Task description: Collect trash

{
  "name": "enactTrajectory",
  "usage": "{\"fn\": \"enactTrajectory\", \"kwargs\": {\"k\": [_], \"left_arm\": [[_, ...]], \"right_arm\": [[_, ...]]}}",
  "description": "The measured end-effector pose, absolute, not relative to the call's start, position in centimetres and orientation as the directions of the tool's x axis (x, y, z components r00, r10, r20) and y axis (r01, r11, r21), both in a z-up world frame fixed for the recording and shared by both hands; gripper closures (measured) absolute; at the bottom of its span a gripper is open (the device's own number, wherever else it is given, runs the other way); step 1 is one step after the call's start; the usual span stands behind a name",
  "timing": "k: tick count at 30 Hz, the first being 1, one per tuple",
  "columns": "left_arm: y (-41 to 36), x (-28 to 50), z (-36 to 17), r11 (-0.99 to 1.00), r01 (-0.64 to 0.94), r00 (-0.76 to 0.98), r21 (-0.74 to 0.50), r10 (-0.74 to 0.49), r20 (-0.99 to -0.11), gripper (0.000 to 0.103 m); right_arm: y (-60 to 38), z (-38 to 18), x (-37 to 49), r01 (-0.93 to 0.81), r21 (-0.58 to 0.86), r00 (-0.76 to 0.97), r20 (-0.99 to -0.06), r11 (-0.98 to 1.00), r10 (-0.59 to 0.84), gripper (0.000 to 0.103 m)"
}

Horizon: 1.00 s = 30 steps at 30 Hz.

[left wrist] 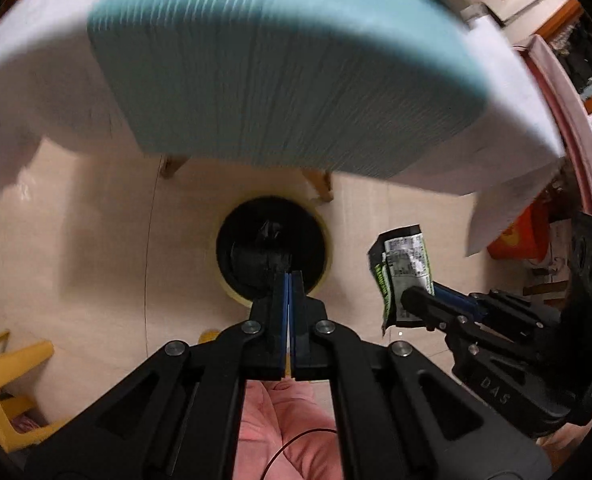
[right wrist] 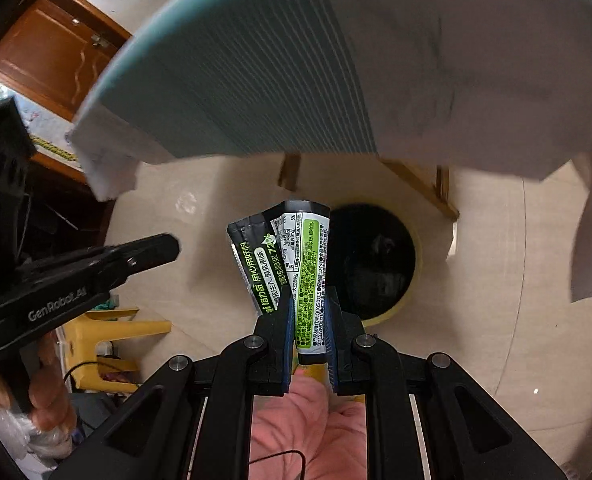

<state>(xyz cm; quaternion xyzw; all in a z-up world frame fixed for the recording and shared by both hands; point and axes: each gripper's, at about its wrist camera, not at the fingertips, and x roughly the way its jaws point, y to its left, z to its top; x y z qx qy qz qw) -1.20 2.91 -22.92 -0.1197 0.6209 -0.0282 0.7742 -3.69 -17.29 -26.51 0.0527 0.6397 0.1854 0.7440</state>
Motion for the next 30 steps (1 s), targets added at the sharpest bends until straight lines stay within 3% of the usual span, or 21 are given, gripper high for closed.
{"fn": "enactTrajectory", "kwargs": {"k": [7,9,10,11,12,13,15,18,30], "left_arm": [[4.3,-2.0,-29.7,0.965,-0.184,0.212,-0.188,-0.148,-0.966,0.103],[4.6,-2.1,-31.2,0.956,-0.219,0.2,-0.196,-0.153,-0.968,0.103],[4.8,-2.2,-31.7,0.953,-0.229,0.196,-0.196,-0.152,-0.969,0.099],[4.9,-2.2,-32.3,0.952,-0.237,0.192,-0.195,-0.151,-0.97,0.094],[5.1,-2.3,-32.8,0.952,-0.24,0.191,-0.192,-0.147,-0.97,0.075],[5.2,-2.3,-33.2,0.953,-0.243,0.191,-0.178,-0.133,-0.973,0.048],[5.4,-2.8,-33.8,0.953,-0.254,0.198,-0.166,-0.117,-0.973,0.028],[6.0,-2.4,-34.9,0.957,-0.243,0.216,-0.159,-0.107,-0.971,0.027],[5.5,-1.5,-41.0,0.98,-0.147,0.232,-0.133,-0.096,-0.968,0.026]], "right_arm": [[-16.8,-33.3,-2.6,-0.145,0.308,0.123,-0.937,0.94,0.326,0.085],[-16.2,-34.7,-2.2,-0.127,0.304,0.138,-0.937,0.944,0.32,0.065],[-16.1,-35.1,-1.9,-0.12,0.304,0.147,-0.936,0.945,0.32,0.062],[-16.0,-35.8,-1.8,-0.113,0.305,0.156,-0.934,0.945,0.32,0.061],[-15.5,-36.4,-1.4,-0.111,0.303,0.158,-0.935,0.947,0.318,0.06],[-15.4,-36.9,-1.3,-0.109,0.297,0.16,-0.937,0.949,0.312,0.06],[-14.9,-38.2,-1.0,-0.107,0.286,0.169,-0.939,0.952,0.301,0.06],[-15.1,-40.5,-0.9,-0.085,0.265,0.179,-0.944,0.961,0.276,0.054],[-19.8,-46.0,-5.8,0.162,0.233,0.276,-0.944,0.959,0.182,0.054]]}}
